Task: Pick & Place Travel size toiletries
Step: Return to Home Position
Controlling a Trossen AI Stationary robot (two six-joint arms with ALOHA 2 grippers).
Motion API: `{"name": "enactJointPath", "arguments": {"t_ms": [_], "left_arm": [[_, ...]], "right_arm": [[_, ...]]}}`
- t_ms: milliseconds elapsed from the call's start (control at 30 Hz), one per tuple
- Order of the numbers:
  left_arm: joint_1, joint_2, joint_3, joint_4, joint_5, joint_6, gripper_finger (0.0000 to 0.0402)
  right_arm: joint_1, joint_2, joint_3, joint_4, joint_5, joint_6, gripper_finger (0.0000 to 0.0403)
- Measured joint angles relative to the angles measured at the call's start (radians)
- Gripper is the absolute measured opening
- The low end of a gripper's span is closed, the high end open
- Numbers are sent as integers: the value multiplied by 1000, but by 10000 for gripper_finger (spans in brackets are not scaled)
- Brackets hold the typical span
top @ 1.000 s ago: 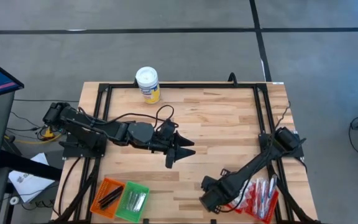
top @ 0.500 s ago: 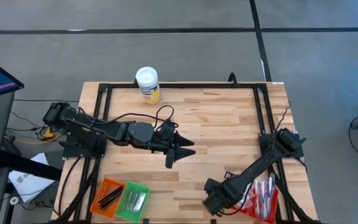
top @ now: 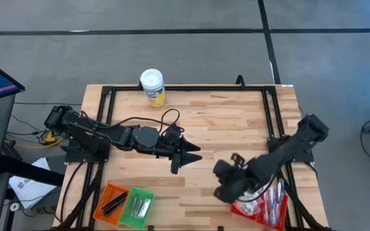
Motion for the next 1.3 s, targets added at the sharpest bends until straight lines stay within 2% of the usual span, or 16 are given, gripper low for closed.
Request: {"name": "enactJointPath", "arguments": {"t_ms": [133, 333, 533, 700, 900, 933, 1100, 1300], "left_arm": [[5, 0, 0, 0, 0, 0, 221], [50, 0, 0, -1, 3, 0, 221], [130, 0, 0, -30, 7, 0, 211], [203, 0, 0, -61, 47, -1, 150], [271, 0, 0, -60, 59, -1, 24], [277, 0, 0, -60, 59, -1, 13], [293, 0, 0, -61, 60, 27, 6], [293, 0, 0, -60, 60, 180, 1]], "right_arm": [[-43, -112, -40, 189, 42, -170, 0], [-102, -234, -227, 503, -23, -315, 0], [-169, -404, -466, 594, -109, -409, 0], [-283, -626, -648, 693, -184, -528, 0], [-464, -842, -772, 773, -415, -765, 0], [-492, -868, -784, 790, -446, -802, 0], [-602, -947, -819, 818, -519, -945, 0], [-703, -991, -877, 864, -520, -931, 0]]}}
